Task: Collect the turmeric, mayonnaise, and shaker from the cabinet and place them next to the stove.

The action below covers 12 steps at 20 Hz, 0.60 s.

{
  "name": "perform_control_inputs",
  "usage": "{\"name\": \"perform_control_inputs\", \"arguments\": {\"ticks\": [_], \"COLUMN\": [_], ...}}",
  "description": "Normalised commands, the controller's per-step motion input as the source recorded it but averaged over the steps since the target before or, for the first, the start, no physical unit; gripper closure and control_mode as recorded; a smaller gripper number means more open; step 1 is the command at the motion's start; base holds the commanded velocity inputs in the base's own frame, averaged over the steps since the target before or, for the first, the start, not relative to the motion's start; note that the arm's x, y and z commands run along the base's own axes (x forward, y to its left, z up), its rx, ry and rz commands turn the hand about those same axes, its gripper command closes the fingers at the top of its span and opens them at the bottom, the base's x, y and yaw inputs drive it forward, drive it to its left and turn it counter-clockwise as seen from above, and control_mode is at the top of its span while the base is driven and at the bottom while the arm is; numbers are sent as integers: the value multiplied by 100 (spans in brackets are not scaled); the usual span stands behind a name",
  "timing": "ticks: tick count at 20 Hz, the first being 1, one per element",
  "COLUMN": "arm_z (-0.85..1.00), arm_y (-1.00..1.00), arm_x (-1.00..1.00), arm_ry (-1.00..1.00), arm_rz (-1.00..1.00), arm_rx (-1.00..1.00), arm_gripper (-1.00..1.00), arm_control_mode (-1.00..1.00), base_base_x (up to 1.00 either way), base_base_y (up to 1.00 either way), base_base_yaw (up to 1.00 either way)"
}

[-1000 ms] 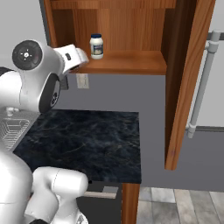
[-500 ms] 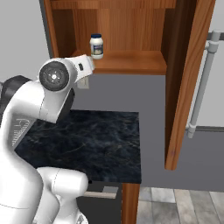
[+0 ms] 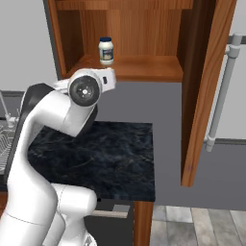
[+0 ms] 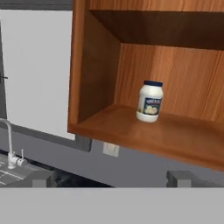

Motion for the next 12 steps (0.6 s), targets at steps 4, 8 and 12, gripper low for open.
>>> {"name": "perform_control_inputs", "arguments": {"ticks": [4,8,12], "arm_z": [13,24,28], "arm_y": [-5,0,0], "arm_x": [26,24,25], "arm_ry": [7,4,1], "arm_rz": [0,0,0], "arm_rx": [2,0,-1], "arm_gripper": [-100,-100,-100], "arm_control_mode": [-100,-100,-100], "base_base_x": [0,0,0], "base_base_y": [0,0,0], "base_base_yaw": [0,0,0]}}
